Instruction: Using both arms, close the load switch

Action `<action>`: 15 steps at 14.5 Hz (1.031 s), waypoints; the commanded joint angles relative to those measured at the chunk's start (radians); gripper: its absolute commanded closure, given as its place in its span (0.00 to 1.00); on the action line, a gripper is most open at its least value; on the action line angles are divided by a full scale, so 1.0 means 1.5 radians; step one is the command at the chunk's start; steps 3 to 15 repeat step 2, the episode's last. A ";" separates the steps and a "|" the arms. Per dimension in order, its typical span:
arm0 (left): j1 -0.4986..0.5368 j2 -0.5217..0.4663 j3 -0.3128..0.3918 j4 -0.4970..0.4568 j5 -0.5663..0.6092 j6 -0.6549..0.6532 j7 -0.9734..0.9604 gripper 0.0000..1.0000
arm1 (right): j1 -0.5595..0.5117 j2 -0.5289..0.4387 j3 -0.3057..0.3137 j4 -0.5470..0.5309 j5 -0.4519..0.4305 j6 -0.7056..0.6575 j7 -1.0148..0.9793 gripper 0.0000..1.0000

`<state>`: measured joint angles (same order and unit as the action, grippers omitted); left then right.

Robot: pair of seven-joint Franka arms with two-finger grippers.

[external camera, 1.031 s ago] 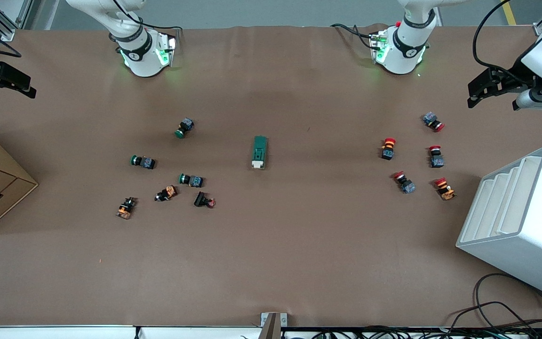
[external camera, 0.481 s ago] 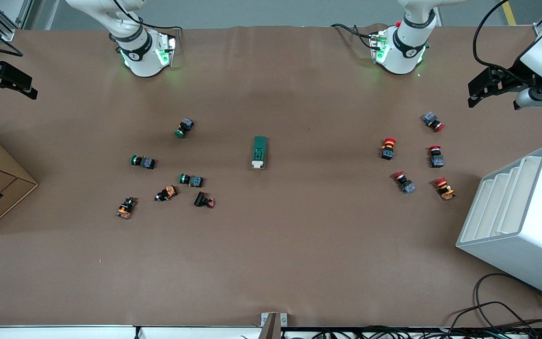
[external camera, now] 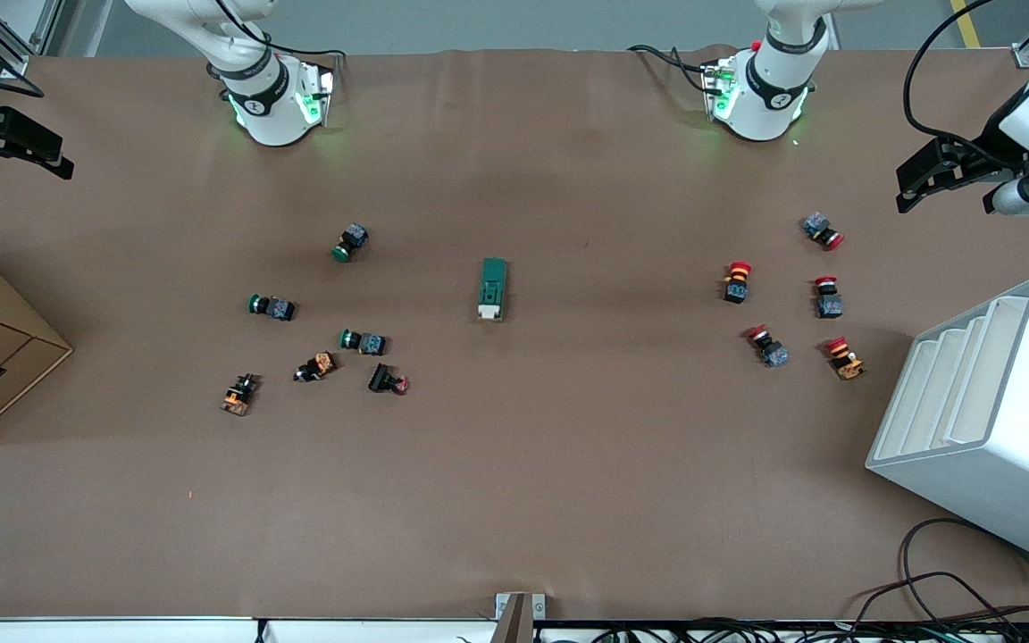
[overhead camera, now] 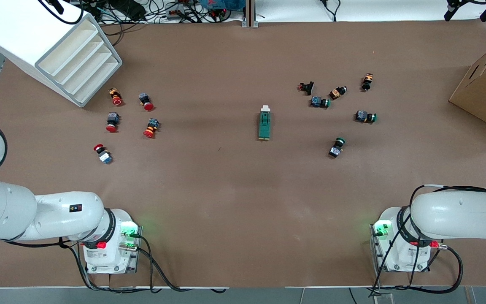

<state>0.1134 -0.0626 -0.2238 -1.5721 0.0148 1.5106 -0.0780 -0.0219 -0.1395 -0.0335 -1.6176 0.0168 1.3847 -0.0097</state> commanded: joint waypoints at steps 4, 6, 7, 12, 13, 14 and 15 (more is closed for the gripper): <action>0.005 0.007 -0.007 0.015 0.012 -0.003 -0.007 0.00 | 0.003 -0.024 0.000 -0.027 0.008 0.019 0.004 0.00; 0.005 0.007 -0.007 0.015 0.012 -0.003 -0.007 0.00 | 0.003 -0.024 0.000 -0.027 0.008 0.019 0.004 0.00; 0.005 0.007 -0.007 0.015 0.012 -0.003 -0.007 0.00 | 0.003 -0.024 0.000 -0.027 0.008 0.019 0.004 0.00; 0.005 0.007 -0.007 0.015 0.012 -0.003 -0.007 0.00 | 0.003 -0.024 0.000 -0.027 0.008 0.019 0.004 0.00; 0.005 0.007 -0.007 0.015 0.012 -0.003 -0.007 0.00 | 0.003 -0.024 0.000 -0.027 0.008 0.019 0.004 0.00; 0.005 0.007 -0.007 0.015 0.012 -0.003 -0.007 0.00 | 0.003 -0.024 0.000 -0.027 0.008 0.019 0.004 0.00; 0.005 0.007 -0.007 0.015 0.012 -0.003 -0.007 0.00 | 0.003 -0.024 0.000 -0.027 0.008 0.019 0.004 0.00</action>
